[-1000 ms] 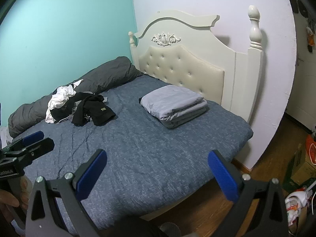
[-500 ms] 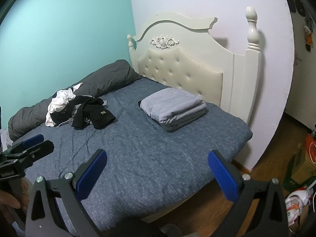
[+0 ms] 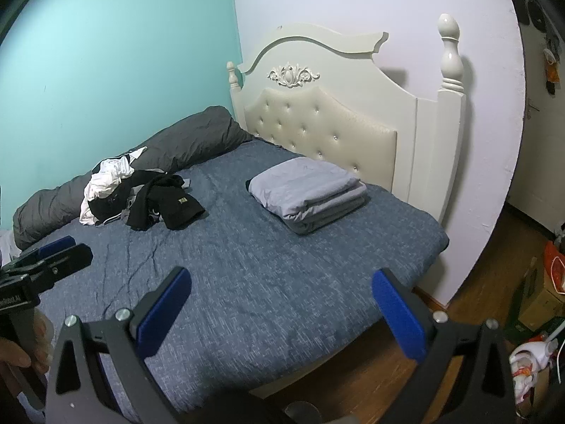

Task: Fold clothes

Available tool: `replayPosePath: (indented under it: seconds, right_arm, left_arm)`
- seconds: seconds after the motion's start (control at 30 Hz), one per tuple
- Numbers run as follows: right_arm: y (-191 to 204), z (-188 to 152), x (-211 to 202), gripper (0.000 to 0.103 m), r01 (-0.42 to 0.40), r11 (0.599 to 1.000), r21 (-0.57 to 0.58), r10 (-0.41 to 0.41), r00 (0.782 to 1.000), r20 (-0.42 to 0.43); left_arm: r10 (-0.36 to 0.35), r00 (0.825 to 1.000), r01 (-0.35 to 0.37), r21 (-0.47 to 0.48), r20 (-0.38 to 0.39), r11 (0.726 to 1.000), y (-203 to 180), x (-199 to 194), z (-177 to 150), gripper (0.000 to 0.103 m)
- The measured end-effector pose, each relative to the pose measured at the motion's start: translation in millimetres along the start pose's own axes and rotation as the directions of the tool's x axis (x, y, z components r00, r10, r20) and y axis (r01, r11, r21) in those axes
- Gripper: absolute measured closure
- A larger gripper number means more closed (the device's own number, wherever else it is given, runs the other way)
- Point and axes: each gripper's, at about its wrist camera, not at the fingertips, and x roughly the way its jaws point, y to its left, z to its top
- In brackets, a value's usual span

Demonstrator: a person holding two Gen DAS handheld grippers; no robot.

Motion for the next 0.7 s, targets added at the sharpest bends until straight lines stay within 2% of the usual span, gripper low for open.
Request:
replayPosePath:
  seconds: [0.7]
  right_arm:
    - [1.0, -0.2, -3.4, 0.0, 0.002, 1.0, 0.001, -0.002, 1.0, 0.007]
  left_arm:
    - [-0.013, 1.0, 0.013, 0.008, 0.002, 1.0, -1.4, -1.2, 0.4, 0.0]
